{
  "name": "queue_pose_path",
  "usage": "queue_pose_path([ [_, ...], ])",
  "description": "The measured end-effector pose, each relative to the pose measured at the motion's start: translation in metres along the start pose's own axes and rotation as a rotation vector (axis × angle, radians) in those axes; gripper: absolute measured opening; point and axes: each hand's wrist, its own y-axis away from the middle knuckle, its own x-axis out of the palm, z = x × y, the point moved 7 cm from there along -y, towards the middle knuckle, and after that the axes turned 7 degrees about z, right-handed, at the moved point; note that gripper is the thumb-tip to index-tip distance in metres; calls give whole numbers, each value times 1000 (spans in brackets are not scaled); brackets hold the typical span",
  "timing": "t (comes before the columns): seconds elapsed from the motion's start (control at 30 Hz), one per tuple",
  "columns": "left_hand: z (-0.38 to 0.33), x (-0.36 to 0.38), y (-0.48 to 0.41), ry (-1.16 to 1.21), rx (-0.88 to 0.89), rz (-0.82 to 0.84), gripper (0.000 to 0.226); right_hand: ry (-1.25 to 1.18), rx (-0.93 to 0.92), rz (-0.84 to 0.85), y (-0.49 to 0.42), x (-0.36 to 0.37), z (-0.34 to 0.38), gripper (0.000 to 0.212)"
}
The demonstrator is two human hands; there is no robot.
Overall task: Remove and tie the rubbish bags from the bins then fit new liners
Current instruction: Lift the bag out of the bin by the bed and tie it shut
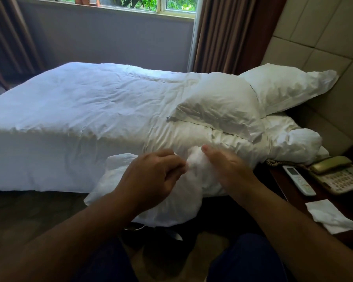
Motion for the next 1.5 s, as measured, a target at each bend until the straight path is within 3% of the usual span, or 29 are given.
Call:
queue_pose_path([
  [0.07,1,0,1,-11,-6,0,10,63,44,35,-2,-4,-1,37],
  [0.2,7,3,1,-26,-19,17,20,703,-66,244,3,0,3,15],
  [0.33,15,9,2,-4,-81,41,17,1154,-155,161,4,-2,6,21],
  [0.47,28,10,2,40,-156,35,18,1401,-455,-22,9,-1,20,43],
  [0.53,33,12,2,82,-184,33,19,1460,-553,-49,9,2,23,42],
  [0.63,39,10,1,93,-218,14,20,1283,-563,29,5,12,16,32],
  [0.73,43,5,0,83,-240,-6,21,958,-318,50,-3,3,4,21],
  [1.0,46,2,1,71,-242,-1,17,934,-270,108,-4,-2,4,5],
  [1.13,51,-2,0,62,-256,-24,22,859,-331,195,-4,-6,6,27],
  [1.2,51,-1,0,77,-243,7,23,647,-317,255,0,-5,8,26],
  [1.27,45,3,-2,101,-198,63,21,283,-265,296,6,-1,10,21],
  [1.33,34,7,-5,114,-132,97,19,-83,-207,231,8,1,6,25],
  [1.4,22,8,-7,92,-62,101,16,-286,-133,63,4,-3,-1,30],
  [1.5,8,4,-7,1,31,78,11,-154,-26,-120,0,-11,-11,32],
])
